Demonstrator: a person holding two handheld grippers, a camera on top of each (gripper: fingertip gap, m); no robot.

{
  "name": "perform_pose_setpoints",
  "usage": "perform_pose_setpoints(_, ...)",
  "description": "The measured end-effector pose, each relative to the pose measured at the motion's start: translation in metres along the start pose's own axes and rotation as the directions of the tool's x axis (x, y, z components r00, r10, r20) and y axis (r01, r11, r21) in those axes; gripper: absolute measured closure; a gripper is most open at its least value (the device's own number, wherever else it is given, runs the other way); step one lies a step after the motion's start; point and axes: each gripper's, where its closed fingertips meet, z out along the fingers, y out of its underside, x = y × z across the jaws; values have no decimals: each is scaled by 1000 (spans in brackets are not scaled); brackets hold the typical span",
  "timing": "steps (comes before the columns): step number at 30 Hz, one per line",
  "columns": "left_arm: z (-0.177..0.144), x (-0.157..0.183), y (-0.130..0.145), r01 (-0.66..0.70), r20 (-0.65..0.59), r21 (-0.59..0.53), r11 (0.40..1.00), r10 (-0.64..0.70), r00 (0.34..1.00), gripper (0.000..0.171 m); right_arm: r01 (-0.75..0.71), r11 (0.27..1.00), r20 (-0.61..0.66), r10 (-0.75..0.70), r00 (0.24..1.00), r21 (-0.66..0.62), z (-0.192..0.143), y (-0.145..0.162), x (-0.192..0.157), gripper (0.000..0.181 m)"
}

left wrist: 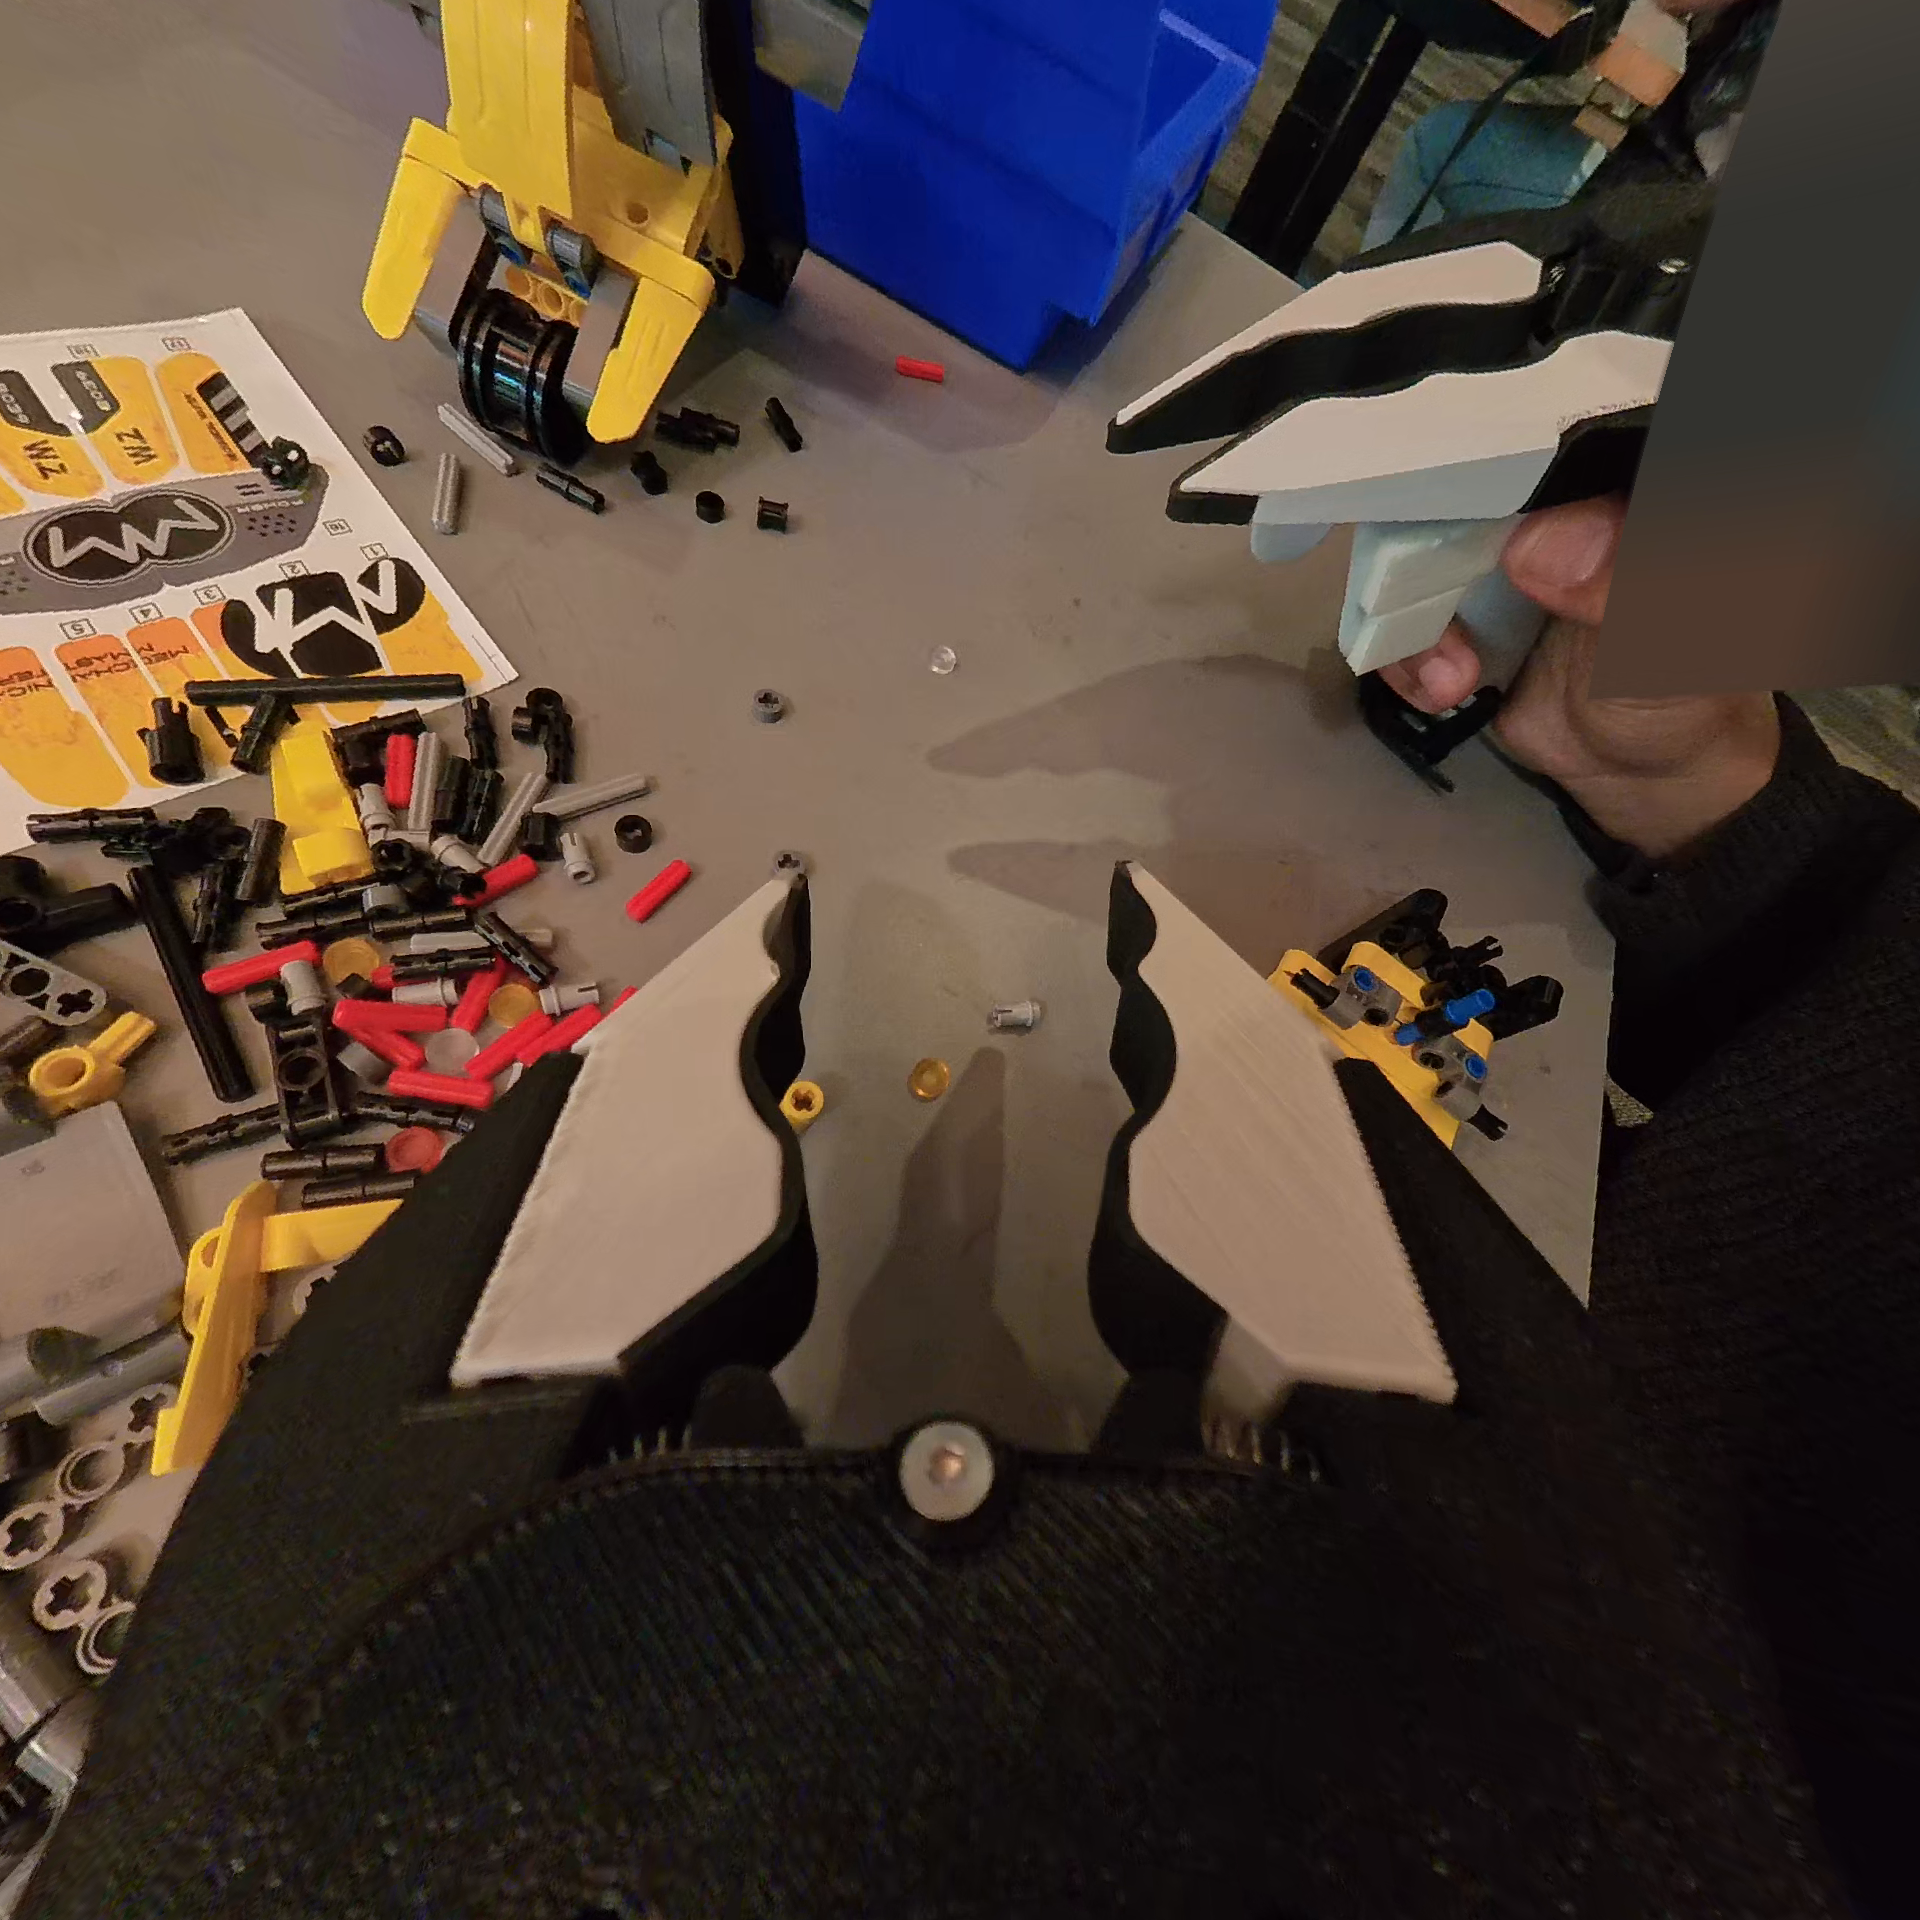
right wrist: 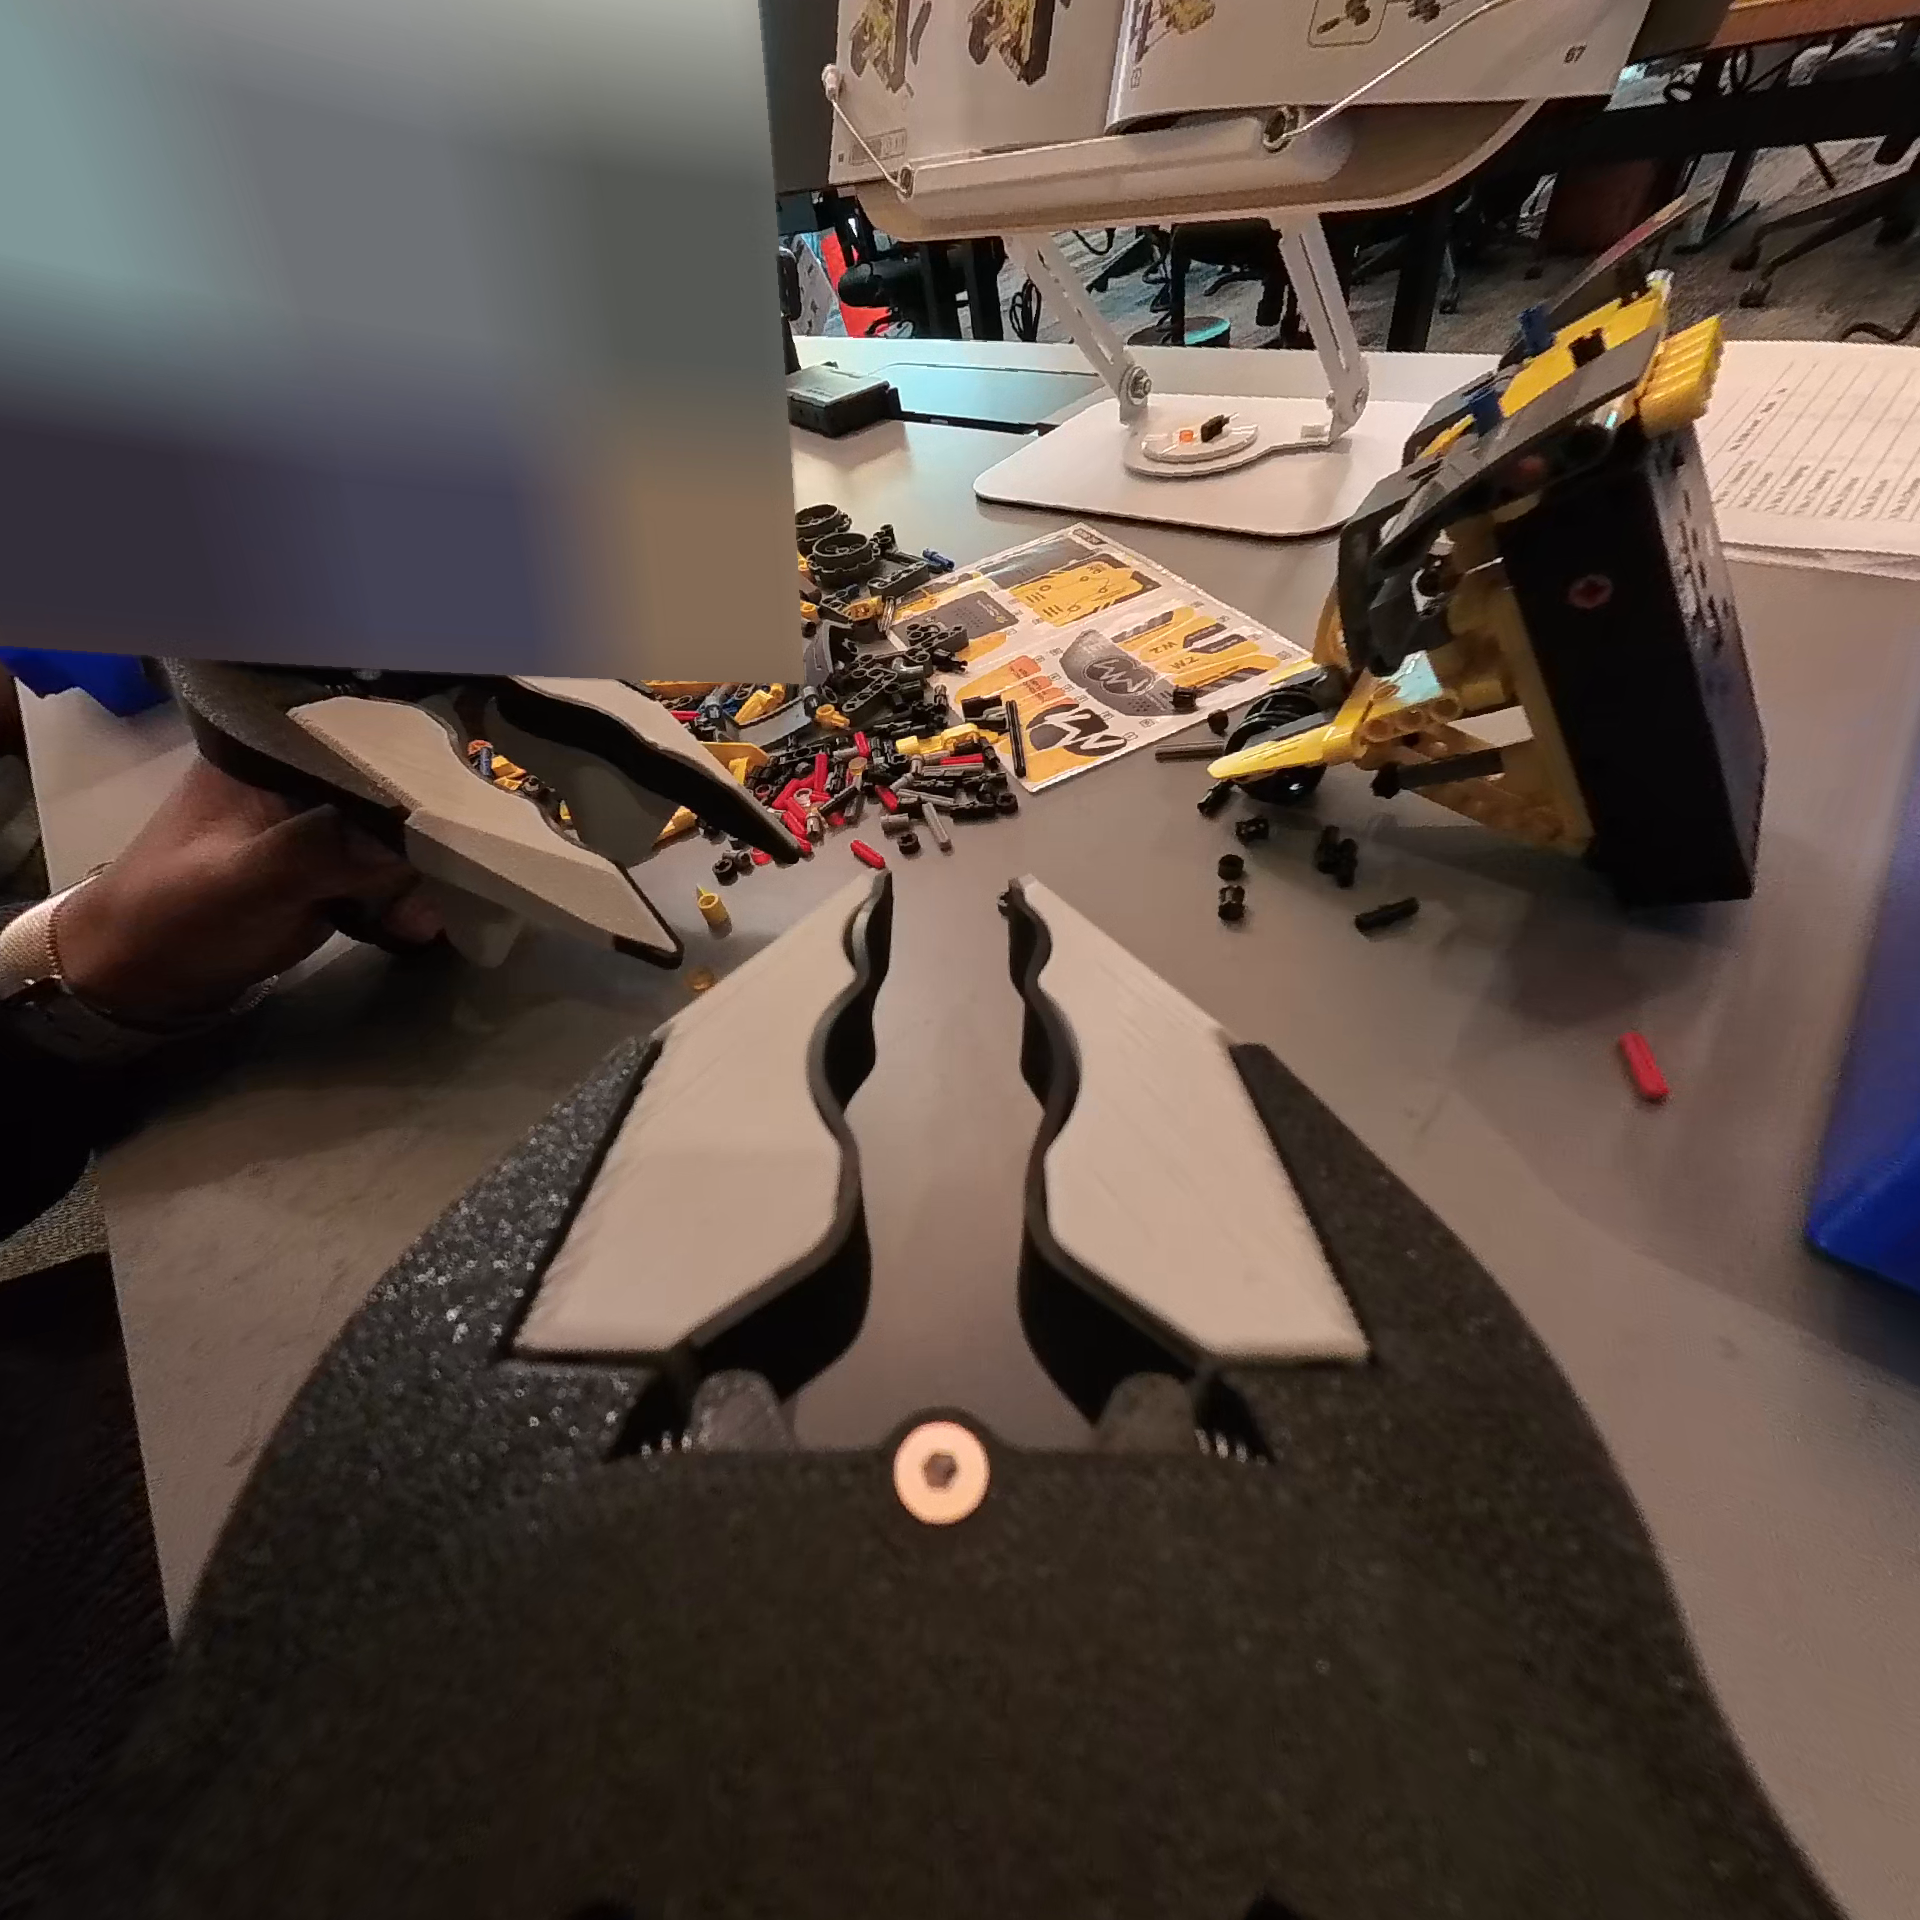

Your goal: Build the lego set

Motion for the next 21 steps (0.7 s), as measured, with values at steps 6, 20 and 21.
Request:
perform_pose_setpoints(6,1,0,1,5,-3,-4,1000,-5,1000,115,-1,1000,1,1,1000,-2,0,0,0,160)
perform_pose_setpoints(20,2,-1,2,18,-8,-13,1000,-18,1000,115,-2,1000,3,2,1000,-4,1,0,0,160)
perform_pose_setpoints(21,2,-1,2,18,-8,-13,1000,-18,1000,115,-2,1000,3,2,1000,-4,1,0,0,160)
